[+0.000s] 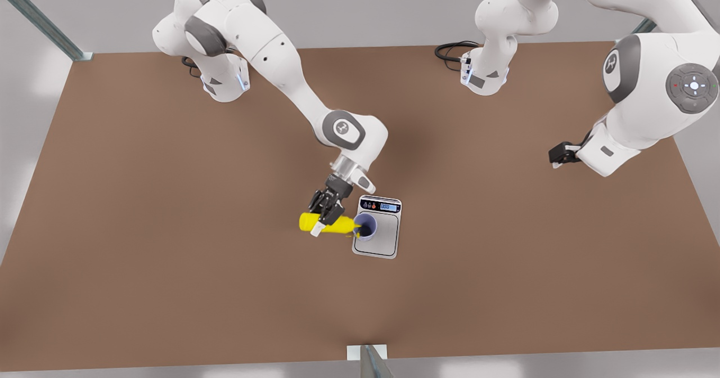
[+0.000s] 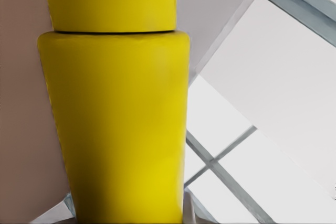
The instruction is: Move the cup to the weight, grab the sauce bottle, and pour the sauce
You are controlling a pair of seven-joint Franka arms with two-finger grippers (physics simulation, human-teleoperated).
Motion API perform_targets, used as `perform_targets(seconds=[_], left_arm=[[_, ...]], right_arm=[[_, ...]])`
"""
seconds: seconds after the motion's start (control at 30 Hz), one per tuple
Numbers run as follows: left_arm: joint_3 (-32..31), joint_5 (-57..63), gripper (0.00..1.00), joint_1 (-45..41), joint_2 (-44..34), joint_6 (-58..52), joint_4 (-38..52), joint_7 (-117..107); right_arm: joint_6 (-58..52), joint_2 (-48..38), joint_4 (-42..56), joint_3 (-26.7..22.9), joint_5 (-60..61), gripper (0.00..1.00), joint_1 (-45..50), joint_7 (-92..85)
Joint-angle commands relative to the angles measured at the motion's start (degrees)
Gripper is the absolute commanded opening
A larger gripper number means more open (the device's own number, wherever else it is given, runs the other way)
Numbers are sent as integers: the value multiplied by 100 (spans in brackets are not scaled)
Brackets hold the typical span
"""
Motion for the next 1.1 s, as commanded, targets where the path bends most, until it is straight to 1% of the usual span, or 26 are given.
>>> perform_targets(seconds=[0.0,0.27,0.6,0.83,0.9,1.0,1.07], left_arm=[[0,2,100,-2,0,0,0,0],[0,10,100,-11,0,9,0,0],[0,2,100,-11,-35,-9,9,-9],[0,2,100,-11,-35,0,9,0],[0,2,100,-11,-18,0,9,0],[0,10,100,-11,-27,0,9,0],[0,2,100,-11,-27,0,9,0]], right_arm=[[-14,8,0,-1,-20,55,15,3],[-23,149,-106,-1,-363,55,24,-76],[-31,272,0,-1,-407,55,85,-67],[12,202,26,-1,-389,55,15,-58],[56,149,70,17,-56,55,-161,-5],[355,0,184,25,999,55,-460,-5],[391,-53,184,34,1324,55,-600,-14]])
